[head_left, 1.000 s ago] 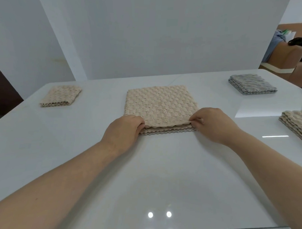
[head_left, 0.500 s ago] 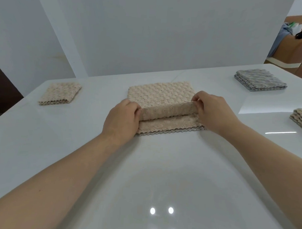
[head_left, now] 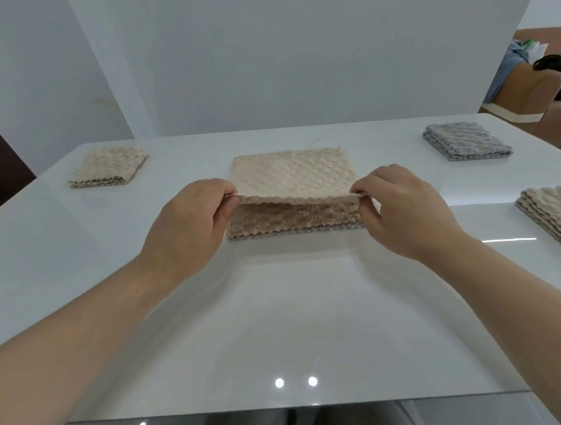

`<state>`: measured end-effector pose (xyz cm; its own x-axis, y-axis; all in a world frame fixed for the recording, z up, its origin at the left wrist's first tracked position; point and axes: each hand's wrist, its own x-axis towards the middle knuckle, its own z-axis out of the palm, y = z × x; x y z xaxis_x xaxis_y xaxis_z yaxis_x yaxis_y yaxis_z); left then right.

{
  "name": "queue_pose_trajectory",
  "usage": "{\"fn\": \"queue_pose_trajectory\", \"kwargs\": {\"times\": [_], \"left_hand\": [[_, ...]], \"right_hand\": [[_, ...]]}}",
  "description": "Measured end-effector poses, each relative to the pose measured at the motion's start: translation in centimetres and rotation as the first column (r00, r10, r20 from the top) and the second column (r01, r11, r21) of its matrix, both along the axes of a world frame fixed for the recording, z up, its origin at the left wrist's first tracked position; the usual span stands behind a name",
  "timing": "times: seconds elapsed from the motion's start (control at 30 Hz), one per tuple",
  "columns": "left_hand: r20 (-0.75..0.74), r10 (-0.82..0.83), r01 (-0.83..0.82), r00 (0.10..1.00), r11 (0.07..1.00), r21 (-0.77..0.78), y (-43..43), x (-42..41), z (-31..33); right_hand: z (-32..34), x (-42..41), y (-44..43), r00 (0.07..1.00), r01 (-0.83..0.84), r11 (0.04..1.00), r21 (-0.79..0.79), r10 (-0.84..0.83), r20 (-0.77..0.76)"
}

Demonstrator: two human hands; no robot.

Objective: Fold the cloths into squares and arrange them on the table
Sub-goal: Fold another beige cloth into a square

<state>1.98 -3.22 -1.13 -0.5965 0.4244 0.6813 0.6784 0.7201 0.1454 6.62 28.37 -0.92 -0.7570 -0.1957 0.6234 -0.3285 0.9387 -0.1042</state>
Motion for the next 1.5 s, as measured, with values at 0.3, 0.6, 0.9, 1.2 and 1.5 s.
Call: {"fn": "queue_pose_trajectory", "kwargs": {"times": [0.3, 0.6, 0.9, 1.2, 1.5], "left_hand": [[0.047, -0.116, 0.121, 0.992, 0.984, -0.133, -3.2, 5.5, -2.5], [0.378, -0.132, 0.14, 0.916, 0.99, 0.007, -4.0, 9.4, -1.4], [0.67, -0.353, 0.138, 0.653, 0.926, 0.353, -3.6, 10.4, -0.3], [0.569, -0.073, -0.031, 0.819, 0.985, 0.17, -2.7, 5.1, -0.9], [0.453, 0.152, -0.097, 0.878, 0.985, -0.143, -1.6, -0.7, -3.5]], "right_hand": [[-1.0, 5.8, -1.3, 0.986, -0.089, 0.991, 0.103, 0.073, 0.147], [0.1, 8.8, -1.9, 0.862, -0.138, 0.99, 0.012, 0.114, 0.494], [2.4, 9.1, -1.9, 0.494, -0.069, 0.947, -0.315, 0.307, 0.814], [2.8, 4.9, -0.9, 0.782, 0.072, 0.965, -0.253, 0.103, 0.615], [-0.2, -1.8, -1.0, 0.86, 0.119, 0.993, 0.028, -0.117, 0.496]]}}
